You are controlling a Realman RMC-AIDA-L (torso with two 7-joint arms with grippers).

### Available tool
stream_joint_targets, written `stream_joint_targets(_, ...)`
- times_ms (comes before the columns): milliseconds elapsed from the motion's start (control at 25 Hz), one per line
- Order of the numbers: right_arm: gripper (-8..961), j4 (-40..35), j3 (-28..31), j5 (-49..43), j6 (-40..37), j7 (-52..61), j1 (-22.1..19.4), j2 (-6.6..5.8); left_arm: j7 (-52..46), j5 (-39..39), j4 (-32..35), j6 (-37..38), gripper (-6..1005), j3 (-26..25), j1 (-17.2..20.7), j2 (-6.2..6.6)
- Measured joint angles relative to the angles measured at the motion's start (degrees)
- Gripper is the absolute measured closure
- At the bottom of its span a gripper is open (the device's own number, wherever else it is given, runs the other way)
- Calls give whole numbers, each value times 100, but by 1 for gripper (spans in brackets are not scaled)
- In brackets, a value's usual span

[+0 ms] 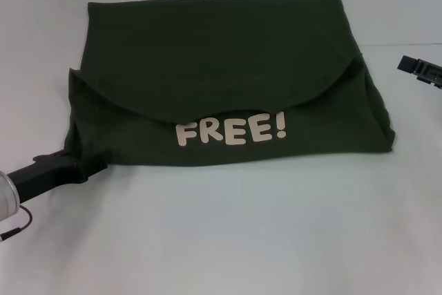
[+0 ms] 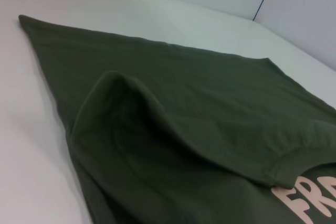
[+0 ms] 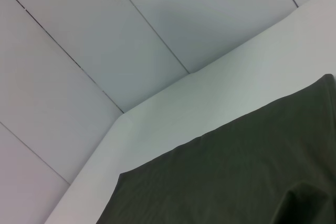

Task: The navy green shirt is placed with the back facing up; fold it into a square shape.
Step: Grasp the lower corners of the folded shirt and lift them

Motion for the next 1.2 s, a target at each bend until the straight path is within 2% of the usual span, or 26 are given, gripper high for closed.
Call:
stream_joint_targets(400, 85, -1, 0, 5, -4, 0, -10, 0, -27, 20, 36, 21, 519, 17, 0, 41)
stream_joint_targets(600, 85, -3, -110, -88, 54, 62, -26, -47, -30, -4, 39, -18, 700, 10, 1, 49)
stream_joint_targets(800, 86, -46, -326, -605, 255, 574, 30, -167, -32, -23, 39, -8, 951, 9, 1, 61)
stream_joint_targets(1040, 87, -98, -762, -1079, 386, 1026, 198, -215, -32, -14, 39, 0, 975, 8, 1, 84)
stream_joint_targets(1200, 88, -124, -1177, -1344, 701, 1296, 321, -177, -44, -25, 40, 68, 974, 9, 1, 112)
